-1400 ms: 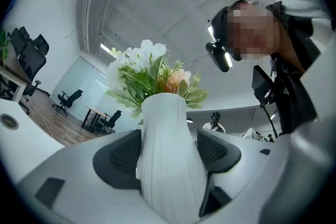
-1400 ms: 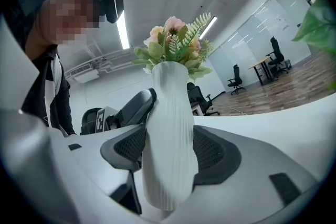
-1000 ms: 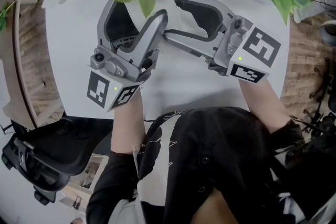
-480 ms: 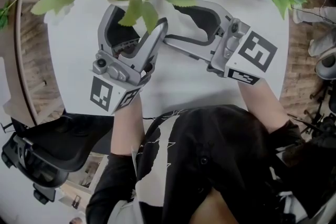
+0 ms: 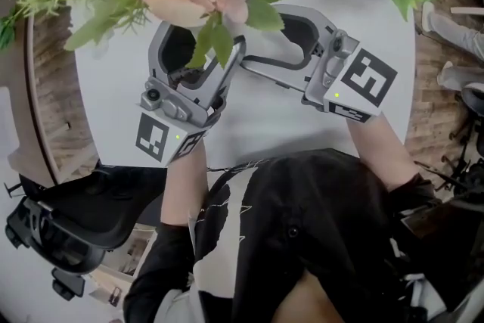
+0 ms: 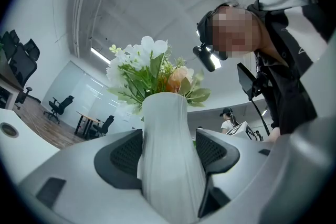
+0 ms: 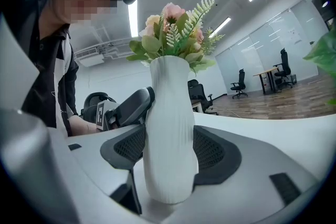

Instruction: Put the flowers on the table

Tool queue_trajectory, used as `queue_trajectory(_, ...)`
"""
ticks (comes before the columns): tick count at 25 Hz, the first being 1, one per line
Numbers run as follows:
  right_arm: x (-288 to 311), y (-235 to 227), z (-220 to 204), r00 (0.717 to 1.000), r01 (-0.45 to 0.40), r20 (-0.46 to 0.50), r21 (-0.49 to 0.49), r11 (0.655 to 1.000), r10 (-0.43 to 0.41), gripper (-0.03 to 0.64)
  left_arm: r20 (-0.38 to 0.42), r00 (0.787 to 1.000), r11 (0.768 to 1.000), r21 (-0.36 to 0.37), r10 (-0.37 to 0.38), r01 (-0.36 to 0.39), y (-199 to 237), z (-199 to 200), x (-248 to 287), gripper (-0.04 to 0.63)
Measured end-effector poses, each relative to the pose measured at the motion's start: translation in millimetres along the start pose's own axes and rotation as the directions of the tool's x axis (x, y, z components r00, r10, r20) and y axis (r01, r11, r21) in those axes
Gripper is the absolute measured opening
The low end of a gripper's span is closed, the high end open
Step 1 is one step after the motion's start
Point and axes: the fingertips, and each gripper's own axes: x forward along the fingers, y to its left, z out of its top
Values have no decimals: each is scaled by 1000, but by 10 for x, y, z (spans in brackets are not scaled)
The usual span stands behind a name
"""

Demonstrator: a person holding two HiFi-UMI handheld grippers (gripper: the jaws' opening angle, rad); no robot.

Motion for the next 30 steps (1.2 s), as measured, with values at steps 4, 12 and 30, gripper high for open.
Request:
queue_trajectory(4,-6,-28,14,1000,0,-8,-6,1000,0,293,2,1000,1000,0,-1,1,11,6,26,321)
queue_trajectory(12,-3,5,1,1000,-18,4,-15,1000,18,293,-23,1000,1000,8,20,-19,-11,13,-24,321)
queue_trajectory(30,7,3,-60,1000,-22,11,12,1000,22,293,-63,993,994,32,103,-101,-45,-54,-76,322)
